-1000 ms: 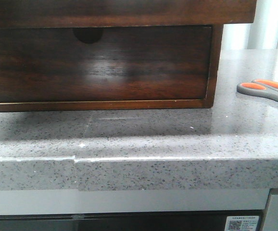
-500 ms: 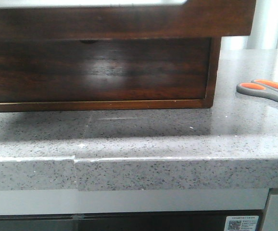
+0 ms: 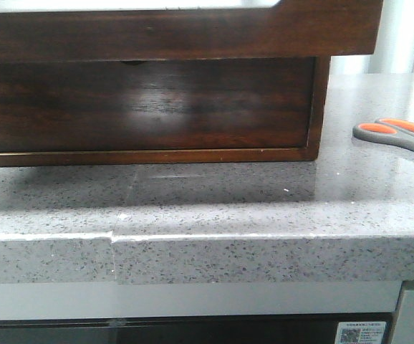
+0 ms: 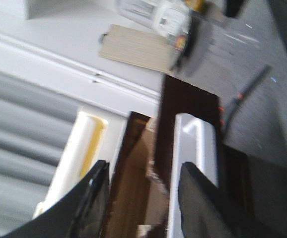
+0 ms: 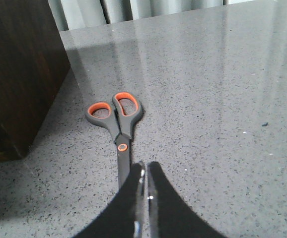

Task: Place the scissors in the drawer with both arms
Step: 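Move the right gripper above the grey-and-orange scissors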

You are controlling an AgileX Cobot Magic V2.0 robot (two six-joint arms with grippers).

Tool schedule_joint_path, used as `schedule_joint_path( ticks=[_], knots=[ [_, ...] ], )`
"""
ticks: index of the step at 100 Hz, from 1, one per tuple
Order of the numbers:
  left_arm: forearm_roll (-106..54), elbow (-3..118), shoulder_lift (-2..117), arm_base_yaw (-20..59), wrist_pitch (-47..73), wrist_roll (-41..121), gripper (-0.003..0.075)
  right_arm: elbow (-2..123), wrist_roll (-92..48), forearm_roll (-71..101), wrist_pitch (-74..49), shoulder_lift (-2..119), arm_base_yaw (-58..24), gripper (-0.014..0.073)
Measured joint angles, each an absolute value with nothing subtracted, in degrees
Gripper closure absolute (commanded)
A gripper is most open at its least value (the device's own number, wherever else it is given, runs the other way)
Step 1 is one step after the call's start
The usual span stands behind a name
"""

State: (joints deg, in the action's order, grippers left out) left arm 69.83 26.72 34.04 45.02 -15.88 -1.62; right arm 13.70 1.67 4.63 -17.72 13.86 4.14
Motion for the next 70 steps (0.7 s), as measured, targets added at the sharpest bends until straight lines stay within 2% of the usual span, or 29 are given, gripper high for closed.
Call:
schedule_joint_path(
  ticks=[12, 29, 36, 52, 70],
  knots=[
    [64.1, 26.7, 30.2, 45.0, -15.9, -1.6, 0.0406, 13.8, 1.7, 4.6, -18.1, 13.9, 4.1, 0.0589],
    [60.8, 26.7, 26.1, 45.0, -15.2, -1.7, 0.0409, 14.1, 1.7, 4.5, -19.7, 14.9, 4.1, 0.0319],
    [57.3, 26.7, 24.8, 45.0, -13.6, -1.7, 0.0409, 15.0, 1.7, 4.3, -20.8, 16.9, 4.1, 0.0248],
    [46.6, 26.7, 21.6, 45.0, -7.7, -1.8, 0.0409, 20.9, 1.7, 2.8, -22.8, 24.0, 3.9, 0.0237],
    [44.2, 26.7, 20.0, 45.0, -5.7, -1.9, 0.0409, 32.2, 1.7, 1.6, -28.3, 36.4, 2.2, 0.0237]
  ],
)
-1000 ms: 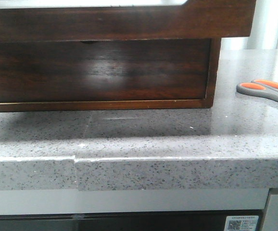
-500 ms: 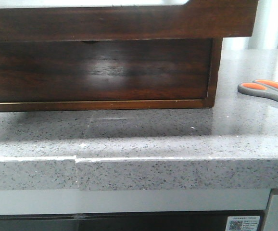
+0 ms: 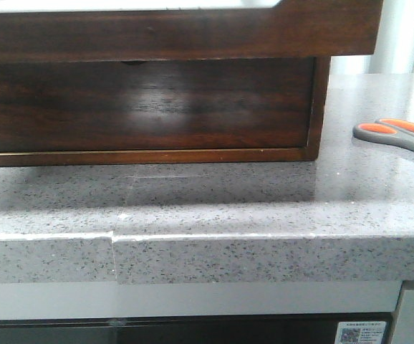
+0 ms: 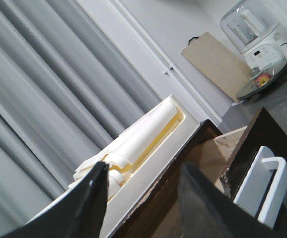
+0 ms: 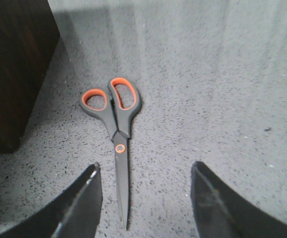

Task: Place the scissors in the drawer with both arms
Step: 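Move the right gripper above the grey-and-orange scissors, then lower the right gripper and grasp the scissors at the pivot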

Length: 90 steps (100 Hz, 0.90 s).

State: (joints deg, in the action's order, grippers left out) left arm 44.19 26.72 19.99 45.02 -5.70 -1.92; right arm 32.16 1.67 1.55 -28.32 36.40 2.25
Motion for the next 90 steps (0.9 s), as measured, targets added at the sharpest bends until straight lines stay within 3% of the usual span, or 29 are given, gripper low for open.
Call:
schedule_joint_path(
  ticks=[49, 90],
  knots=[
    [43.4, 26.7, 19.7, 45.0, -5.2, -2.0, 0.0409, 70.0, 1.7, 1.4, -59.9, 77.4, -1.0, 0.0237],
    [43.3, 26.7, 19.7, 45.0, -5.2, -2.0, 0.0409, 77.2, -2.0, 2.2, -65.9, 93.3, -1.0, 0.0235]
  ],
)
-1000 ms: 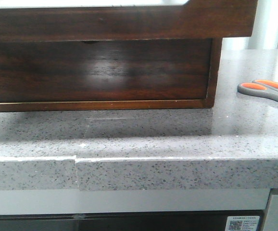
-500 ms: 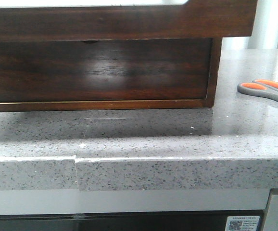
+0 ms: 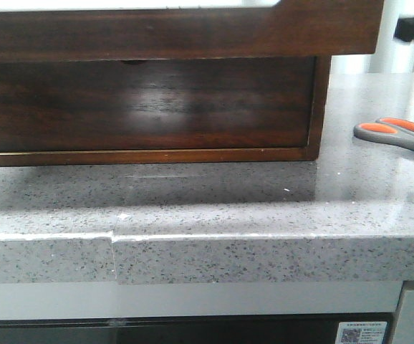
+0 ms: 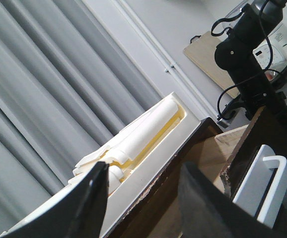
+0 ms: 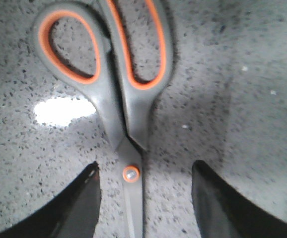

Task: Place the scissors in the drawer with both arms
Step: 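Lower the right gripper and grasp the scissors at the pivot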

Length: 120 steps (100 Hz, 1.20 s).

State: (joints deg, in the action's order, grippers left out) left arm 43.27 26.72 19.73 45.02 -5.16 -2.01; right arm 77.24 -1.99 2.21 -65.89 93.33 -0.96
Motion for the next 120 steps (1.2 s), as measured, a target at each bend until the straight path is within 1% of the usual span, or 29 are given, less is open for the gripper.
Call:
schedule_joint_path(
  ticks=[17, 85, 92, 110, 120],
  knots=[
    [43.3, 26.7, 19.7, 45.0, -4.5, -2.1, 0.0409, 77.4, -3.9, 4.7, -64.8, 95.3, -1.0, 0.0235],
    [43.3, 26.7, 19.7, 45.0, -3.9, -2.1, 0.0409, 78.0, -4.1, 4.7, -63.6, 99.8, -1.0, 0.0243],
    [43.3, 26.7, 19.7, 45.0, -3.9, -2.1, 0.0409, 78.0, -4.1, 4.6, -63.7, 99.8, -1.0, 0.0283],
    [43.3, 26.7, 19.7, 45.0, -3.8, -2.1, 0.0409, 78.3, -4.1, 3.7, -64.0, 99.9, -1.0, 0.0494],
    [43.3, 26.7, 19.7, 45.0, -3.8, -2.1, 0.0409, 78.4, -4.6, 3.6, -64.1, 99.9, -1.0, 0.0573]
  ],
)
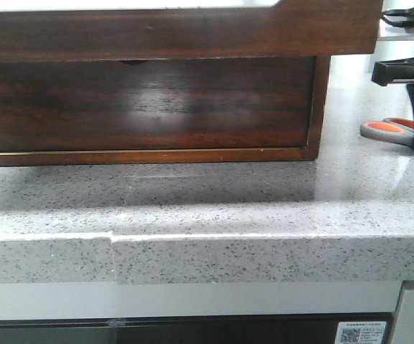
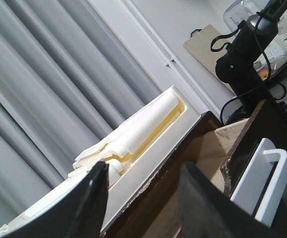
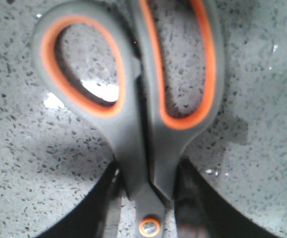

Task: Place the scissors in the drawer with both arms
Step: 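Lower the right gripper and grasp the scissors at the pivot, then lift the scissors with the right gripper and carry them over the drawer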

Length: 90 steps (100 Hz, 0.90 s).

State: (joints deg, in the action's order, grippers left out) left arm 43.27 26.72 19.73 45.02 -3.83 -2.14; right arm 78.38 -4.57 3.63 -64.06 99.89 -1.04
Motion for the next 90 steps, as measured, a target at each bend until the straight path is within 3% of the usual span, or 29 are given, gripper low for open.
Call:
schedule_joint_path(
  ticks=[15, 37, 65, 90],
  knots=[
    [43.3, 26.7, 19.7, 45.0, -3.8, -2.1, 0.0409, 78.5, -4.6, 3.3, -64.3, 99.9, -1.0, 0.0644],
    [43.3, 26.7, 19.7, 45.0, -3.7, -2.1, 0.0409, 79.8, -4.6, 1.4, -66.8, 98.1, -1.0, 0.0645],
    [43.3, 26.7, 19.7, 45.0, -3.7, -2.1, 0.0409, 90.8, -4.7, 1.6, -68.0, 86.2, -1.0, 0.0645],
    [43.3, 26.7, 19.7, 45.0, -3.7, -2.1, 0.0409, 101.5, -19.2, 15.1, -67.3, 76.7, -1.0, 0.0644]
  ],
)
